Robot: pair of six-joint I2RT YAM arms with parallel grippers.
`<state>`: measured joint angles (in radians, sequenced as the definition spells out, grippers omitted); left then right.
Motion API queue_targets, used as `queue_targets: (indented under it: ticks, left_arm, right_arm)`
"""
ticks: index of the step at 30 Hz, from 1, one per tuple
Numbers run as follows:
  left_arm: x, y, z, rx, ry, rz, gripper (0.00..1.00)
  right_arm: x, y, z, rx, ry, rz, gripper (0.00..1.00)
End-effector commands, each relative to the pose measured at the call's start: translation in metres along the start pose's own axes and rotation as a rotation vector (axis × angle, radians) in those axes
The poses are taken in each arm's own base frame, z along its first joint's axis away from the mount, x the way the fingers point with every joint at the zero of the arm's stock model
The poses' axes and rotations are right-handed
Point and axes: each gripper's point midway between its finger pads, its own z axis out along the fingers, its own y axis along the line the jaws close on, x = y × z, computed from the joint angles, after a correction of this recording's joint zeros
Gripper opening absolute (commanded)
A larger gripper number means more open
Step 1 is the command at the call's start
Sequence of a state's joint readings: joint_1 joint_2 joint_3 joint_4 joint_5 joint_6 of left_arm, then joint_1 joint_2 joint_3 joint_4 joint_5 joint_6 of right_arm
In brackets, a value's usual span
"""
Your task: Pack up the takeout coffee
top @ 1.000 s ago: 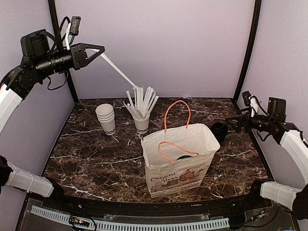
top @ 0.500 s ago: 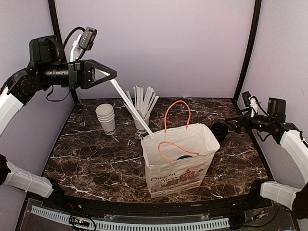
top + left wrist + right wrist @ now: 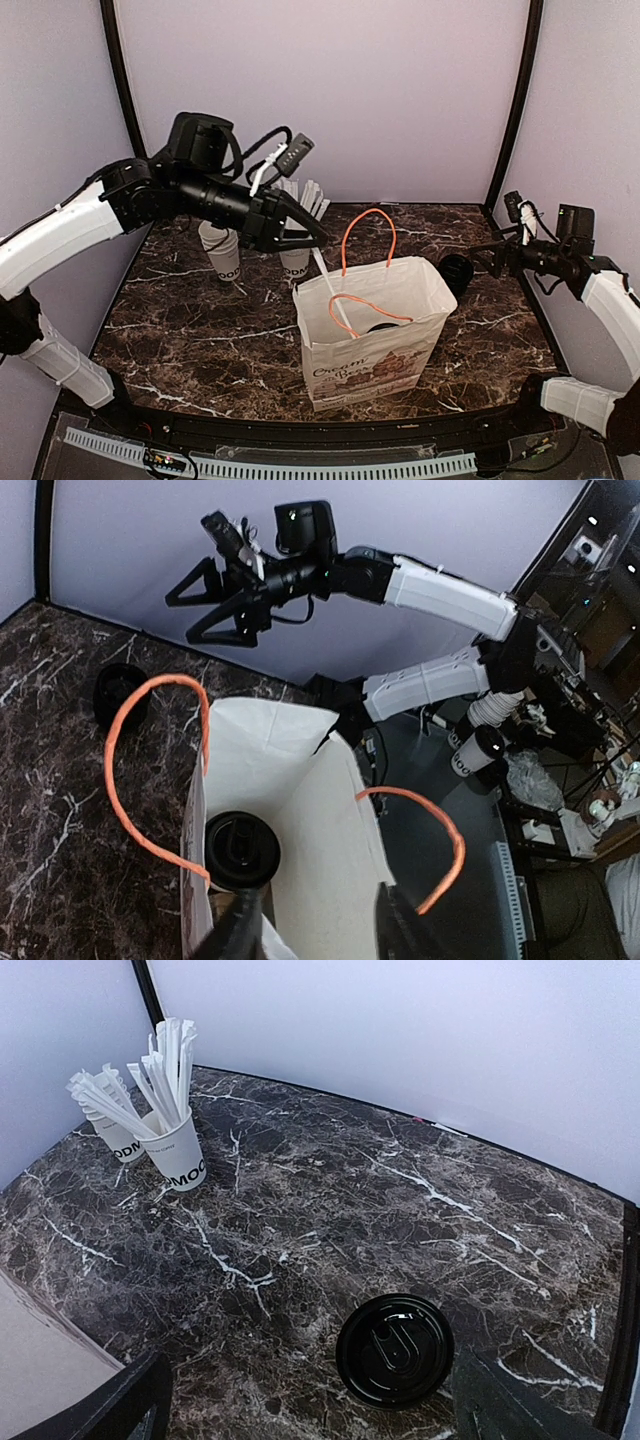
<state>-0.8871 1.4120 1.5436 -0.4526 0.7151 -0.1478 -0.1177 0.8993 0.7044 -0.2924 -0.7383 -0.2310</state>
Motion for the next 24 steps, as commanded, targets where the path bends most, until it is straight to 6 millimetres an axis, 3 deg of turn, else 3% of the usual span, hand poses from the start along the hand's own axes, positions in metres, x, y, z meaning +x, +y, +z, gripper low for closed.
queue_targets:
  ticks: [1, 5, 6, 7, 8, 10, 13, 14, 16, 20, 24]
  left_arm:
    - [0.01, 0.012, 0.022, -0.061, 0.057, 0.039, 0.59]
    - [-0.012, 0.018, 0.0, -0.204, -0.008, 0.168, 0.72]
    - [-0.016, 0.032, -0.009, -0.307, -0.023, 0.189, 0.75]
    - [-0.023, 0.032, -0.021, -0.359, -0.05, 0.23, 0.81]
    - [-0.026, 0.05, -0.033, -0.477, -0.062, 0.236, 0.86]
    - [-0.032, 0.066, -0.058, -0.612, -0.09, 0.248, 0.89]
    - [-0.037, 0.1, -0.109, -0.795, -0.144, 0.172, 0.9]
    - [-0.034, 0.119, -0.131, -0.889, -0.153, 0.137, 0.9]
    - [-0.028, 0.137, -0.164, -1.029, -0.182, 0.1, 0.9]
    - [-0.021, 0.148, -0.222, -1.233, -0.254, 0.028, 0.92]
    - [-0.013, 0.154, -0.242, -1.298, -0.27, -0.004, 0.92]
  right_arm:
    - [-0.003, 0.002, -0.002, -0.009, -0.022, -0.028, 0.99]
    - [-0.009, 0.003, -0.005, -0.006, -0.027, -0.045, 0.99]
    - [-0.013, 0.002, -0.006, -0.003, -0.025, -0.053, 0.99]
    - [-0.017, 0.0, -0.007, 0.006, -0.021, -0.057, 0.99]
    - [-0.026, -0.003, -0.008, 0.019, -0.017, -0.062, 0.99]
    - [-0.038, -0.013, -0.008, 0.058, -0.006, -0.064, 0.99]
    - [-0.071, -0.033, -0.012, 0.142, -0.025, -0.019, 0.99]
    - [-0.083, -0.04, -0.014, 0.169, -0.038, -0.003, 0.99]
    - [-0.109, -0.047, -0.02, 0.208, -0.077, 0.014, 0.99]
    - [-0.164, -0.054, -0.043, 0.289, -0.191, 0.009, 0.99]
    - [-0.187, -0.054, -0.058, 0.334, -0.233, 0.017, 0.98]
